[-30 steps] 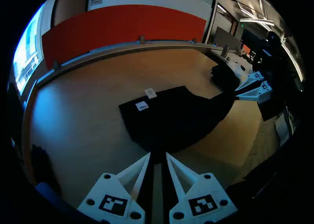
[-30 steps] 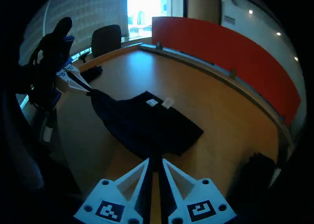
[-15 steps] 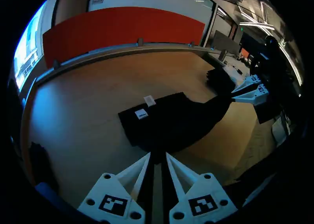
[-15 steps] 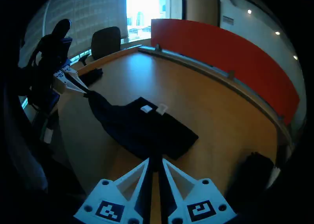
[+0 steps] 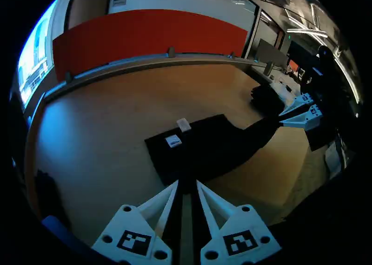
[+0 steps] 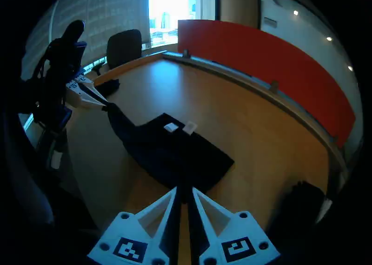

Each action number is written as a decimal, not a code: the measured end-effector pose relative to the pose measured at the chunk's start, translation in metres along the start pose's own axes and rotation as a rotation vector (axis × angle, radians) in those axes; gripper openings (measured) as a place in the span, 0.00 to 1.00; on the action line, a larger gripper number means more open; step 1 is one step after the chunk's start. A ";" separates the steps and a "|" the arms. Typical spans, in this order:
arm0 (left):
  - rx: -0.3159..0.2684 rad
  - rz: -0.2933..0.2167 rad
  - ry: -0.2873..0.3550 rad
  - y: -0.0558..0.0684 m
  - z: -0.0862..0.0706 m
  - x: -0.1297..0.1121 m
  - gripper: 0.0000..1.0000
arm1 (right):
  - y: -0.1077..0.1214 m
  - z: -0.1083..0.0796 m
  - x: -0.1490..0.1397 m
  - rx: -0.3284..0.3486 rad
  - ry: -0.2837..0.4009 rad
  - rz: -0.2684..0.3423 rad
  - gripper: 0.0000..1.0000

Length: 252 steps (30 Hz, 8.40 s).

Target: Fold towel

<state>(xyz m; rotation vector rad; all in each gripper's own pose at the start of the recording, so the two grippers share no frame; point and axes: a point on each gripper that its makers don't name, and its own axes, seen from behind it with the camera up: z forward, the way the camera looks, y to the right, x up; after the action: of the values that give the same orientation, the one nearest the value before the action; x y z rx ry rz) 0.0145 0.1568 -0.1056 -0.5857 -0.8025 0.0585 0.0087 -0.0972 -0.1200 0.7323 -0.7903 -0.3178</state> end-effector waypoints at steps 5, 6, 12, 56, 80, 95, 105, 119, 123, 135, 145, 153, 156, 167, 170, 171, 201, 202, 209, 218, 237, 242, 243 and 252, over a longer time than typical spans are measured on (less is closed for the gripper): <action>0.008 0.007 0.002 -0.007 0.013 0.004 0.12 | 0.009 0.010 0.001 -0.009 -0.013 0.004 0.08; 0.011 0.008 0.003 -0.009 0.016 0.005 0.12 | 0.012 0.012 0.001 -0.011 -0.015 0.005 0.08; 0.015 0.001 0.010 -0.017 0.032 0.011 0.12 | 0.024 0.026 0.003 -0.019 -0.029 0.013 0.08; 0.030 0.017 -0.037 -0.061 0.125 0.009 0.11 | 0.073 0.113 -0.016 -0.034 -0.142 0.105 0.10; 0.071 0.022 -0.060 -0.079 0.146 0.006 0.15 | 0.091 0.132 -0.021 -0.108 -0.160 0.122 0.37; 0.119 0.024 -0.062 -0.094 0.151 0.013 0.29 | 0.113 0.135 -0.019 -0.180 -0.156 0.084 0.66; 0.142 0.032 -0.064 -0.099 0.152 0.017 0.56 | 0.125 0.134 -0.009 -0.220 -0.130 0.090 0.89; 0.133 0.021 -0.060 -0.096 0.145 0.015 0.94 | 0.123 0.125 -0.004 -0.227 -0.104 0.092 1.00; 0.135 0.014 -0.057 -0.095 0.141 0.014 0.94 | 0.119 0.122 -0.006 -0.221 -0.101 0.098 1.00; 0.158 -0.021 -0.047 -0.093 0.119 0.003 0.94 | 0.103 0.106 -0.013 -0.214 -0.086 0.111 1.00; 0.192 -0.044 -0.032 -0.094 0.099 -0.011 0.94 | 0.092 0.094 -0.020 -0.211 -0.078 0.122 1.00; 0.232 -0.085 -0.004 -0.098 0.082 -0.017 0.94 | 0.085 0.094 -0.021 -0.201 -0.077 0.111 1.00; 0.252 -0.100 0.003 -0.101 0.074 -0.022 0.94 | 0.083 0.095 -0.020 -0.196 -0.076 0.104 1.00; 0.287 -0.150 0.023 -0.101 0.057 -0.036 0.94 | 0.076 0.099 -0.016 -0.176 -0.070 0.094 1.00; 0.294 -0.158 0.023 -0.101 0.053 -0.041 0.94 | 0.073 0.100 -0.017 -0.167 -0.072 0.086 1.00; 0.297 -0.160 0.023 -0.101 0.051 -0.042 0.94 | 0.071 0.100 -0.017 -0.164 -0.074 0.084 1.00; 0.339 -0.223 -0.003 -0.094 0.015 -0.094 0.94 | 0.036 0.102 -0.070 -0.061 -0.176 0.046 0.89; 0.339 -0.223 -0.004 -0.093 0.014 -0.095 0.94 | 0.035 0.102 -0.070 -0.059 -0.178 0.045 0.88; 0.339 -0.221 -0.007 -0.092 0.011 -0.099 0.94 | 0.032 0.102 -0.076 -0.036 -0.193 0.054 0.68; 0.338 -0.214 -0.012 -0.091 0.009 -0.103 0.94 | 0.032 0.100 -0.079 -0.031 -0.198 0.063 0.53; 0.351 -0.227 -0.021 -0.095 -0.002 -0.113 0.94 | 0.035 0.104 -0.080 -0.041 -0.193 0.077 0.28; 0.353 -0.232 -0.023 -0.097 -0.004 -0.115 0.94 | 0.036 0.104 -0.080 -0.043 -0.195 0.075 0.25; 0.353 -0.232 -0.024 -0.097 -0.004 -0.116 0.94 | 0.036 0.104 -0.080 -0.043 -0.195 0.074 0.24; 0.358 -0.234 -0.023 -0.099 -0.007 -0.117 0.94 | 0.033 0.104 -0.079 -0.034 -0.192 0.064 0.06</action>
<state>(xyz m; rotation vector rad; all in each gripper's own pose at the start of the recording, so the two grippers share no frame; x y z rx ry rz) -0.0794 0.0394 -0.1353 -0.1512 -0.8536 -0.0058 -0.1218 -0.0821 -0.0887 0.6498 -0.9856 -0.3459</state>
